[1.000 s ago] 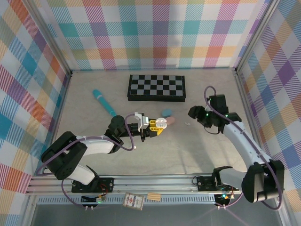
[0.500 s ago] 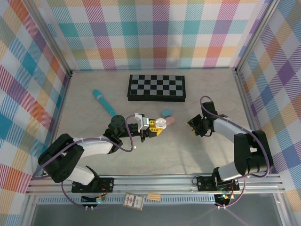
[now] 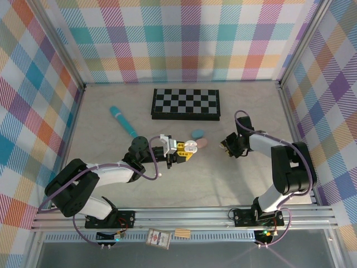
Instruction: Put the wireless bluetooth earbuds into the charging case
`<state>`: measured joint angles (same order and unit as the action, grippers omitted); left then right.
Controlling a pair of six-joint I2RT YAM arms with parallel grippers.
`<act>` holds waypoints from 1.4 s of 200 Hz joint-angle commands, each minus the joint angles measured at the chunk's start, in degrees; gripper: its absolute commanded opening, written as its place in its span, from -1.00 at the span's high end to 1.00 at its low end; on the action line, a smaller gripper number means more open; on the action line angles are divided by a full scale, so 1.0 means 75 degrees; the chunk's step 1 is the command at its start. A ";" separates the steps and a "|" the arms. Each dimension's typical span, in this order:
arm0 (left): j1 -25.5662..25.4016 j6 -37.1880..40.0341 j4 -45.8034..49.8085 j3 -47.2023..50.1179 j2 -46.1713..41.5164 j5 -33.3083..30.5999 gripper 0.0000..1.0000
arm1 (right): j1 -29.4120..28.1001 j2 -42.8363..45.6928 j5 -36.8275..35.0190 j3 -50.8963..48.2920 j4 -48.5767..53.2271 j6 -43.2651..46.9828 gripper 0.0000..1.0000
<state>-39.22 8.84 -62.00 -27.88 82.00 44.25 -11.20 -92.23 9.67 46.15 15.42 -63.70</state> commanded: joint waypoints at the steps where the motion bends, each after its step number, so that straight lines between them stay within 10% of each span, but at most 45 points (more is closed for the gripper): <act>1: 0.0038 0.0144 -0.0113 0.0119 -0.0198 0.0050 0.98 | 0.0030 -0.0260 0.0068 0.0313 0.0019 -0.0014 0.37; 75: 0.0038 0.0191 -0.0031 0.0223 -0.0354 -0.0029 0.98 | 0.0029 -0.0784 0.0189 0.0849 0.0716 0.1212 0.51; 158: 0.0362 0.0304 0.0327 0.0429 -0.0777 -0.0173 0.98 | -0.0627 -0.1614 0.0597 0.2111 0.3269 0.5845 0.48; 280: 0.0648 0.0605 0.1513 0.0541 -0.1825 -0.0178 0.96 | -0.1342 -0.0758 -0.1296 0.2706 0.2820 0.5479 0.22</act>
<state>-34.98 11.49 -52.29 -24.51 70.11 42.74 -22.59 -96.47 3.22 63.46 37.54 -22.22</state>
